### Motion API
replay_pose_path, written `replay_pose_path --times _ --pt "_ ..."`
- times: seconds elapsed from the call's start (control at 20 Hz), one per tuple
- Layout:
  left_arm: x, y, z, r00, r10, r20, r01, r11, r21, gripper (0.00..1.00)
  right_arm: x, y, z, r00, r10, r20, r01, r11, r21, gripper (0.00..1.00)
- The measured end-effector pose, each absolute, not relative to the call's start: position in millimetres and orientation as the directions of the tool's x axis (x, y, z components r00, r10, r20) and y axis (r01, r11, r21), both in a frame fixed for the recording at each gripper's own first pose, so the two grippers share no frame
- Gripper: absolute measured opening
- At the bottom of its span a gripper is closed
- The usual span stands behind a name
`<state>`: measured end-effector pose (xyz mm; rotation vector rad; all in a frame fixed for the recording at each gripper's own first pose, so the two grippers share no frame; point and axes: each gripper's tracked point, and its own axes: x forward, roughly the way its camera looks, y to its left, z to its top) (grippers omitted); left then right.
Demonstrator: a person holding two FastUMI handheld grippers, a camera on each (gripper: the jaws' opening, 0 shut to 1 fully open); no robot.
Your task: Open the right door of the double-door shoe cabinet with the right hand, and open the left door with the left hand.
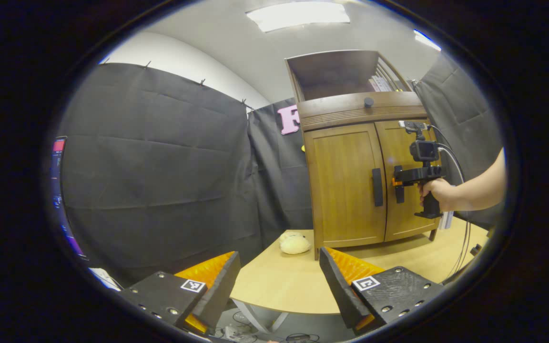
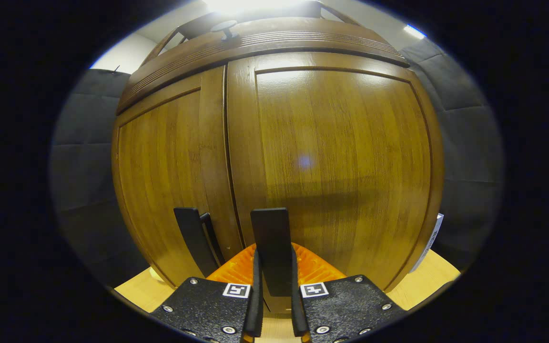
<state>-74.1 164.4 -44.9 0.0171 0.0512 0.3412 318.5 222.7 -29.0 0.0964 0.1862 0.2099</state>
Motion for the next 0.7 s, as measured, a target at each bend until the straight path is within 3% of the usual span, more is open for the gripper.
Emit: replay_pose_path --times 0.7 --pt "-59 111 -20 0.97 0.243 -0.002 -0.243 0.97 0.025 0.95 252 199 -24 0.94 0.301 -0.163 -0.285 0.951 0.12 0.22"
